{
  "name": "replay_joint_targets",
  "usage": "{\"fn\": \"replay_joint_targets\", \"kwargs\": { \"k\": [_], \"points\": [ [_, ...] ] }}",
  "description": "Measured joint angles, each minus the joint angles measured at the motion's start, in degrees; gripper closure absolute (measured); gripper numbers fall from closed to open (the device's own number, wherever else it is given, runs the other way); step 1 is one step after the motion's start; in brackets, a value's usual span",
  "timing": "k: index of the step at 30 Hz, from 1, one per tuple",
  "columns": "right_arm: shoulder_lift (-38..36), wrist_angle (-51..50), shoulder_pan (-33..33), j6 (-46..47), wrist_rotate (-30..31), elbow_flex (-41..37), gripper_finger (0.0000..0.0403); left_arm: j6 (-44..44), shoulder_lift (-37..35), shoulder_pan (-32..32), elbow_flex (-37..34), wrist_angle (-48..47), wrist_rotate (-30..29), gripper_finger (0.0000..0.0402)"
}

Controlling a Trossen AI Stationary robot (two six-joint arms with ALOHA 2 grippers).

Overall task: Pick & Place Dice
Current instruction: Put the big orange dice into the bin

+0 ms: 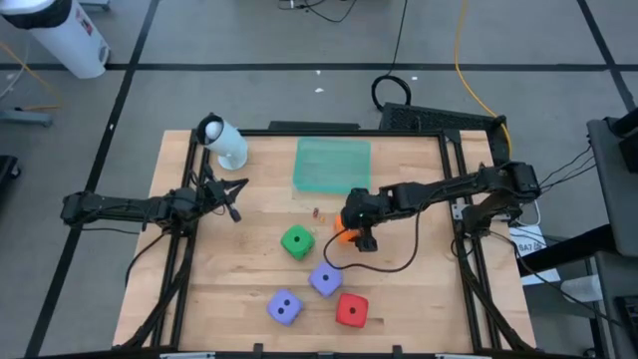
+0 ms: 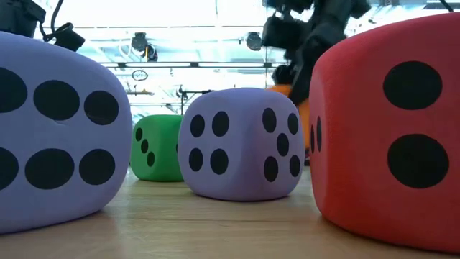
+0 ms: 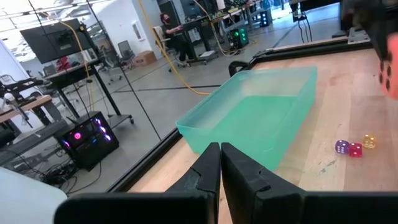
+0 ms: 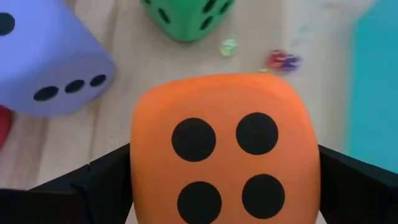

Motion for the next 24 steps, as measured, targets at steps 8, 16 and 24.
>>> {"fn": "replay_joint_targets", "kwargs": {
  "k": [8, 16, 24],
  "points": [
    [-3.5, -3.0, -7.3, -8.9, 9.6, 8.4, 0.001, 0.5, 0.0, 0.0, 0.0, 0.3, -0.1, 0.0376],
    [-0.5, -1.1, -23.2, -18.4, 4.0, 9.4, 0.001, 0.8, 0.0, 0.0, 0.0, 0.3, -0.1, 0.0376],
    [8.0, 4.1, -31.0, -22.2, 0.8, 9.4, 0.001, 2.8, 0.0, 0.0, 0.0, 0.5, -0.2, 0.0376]
  ]
}}
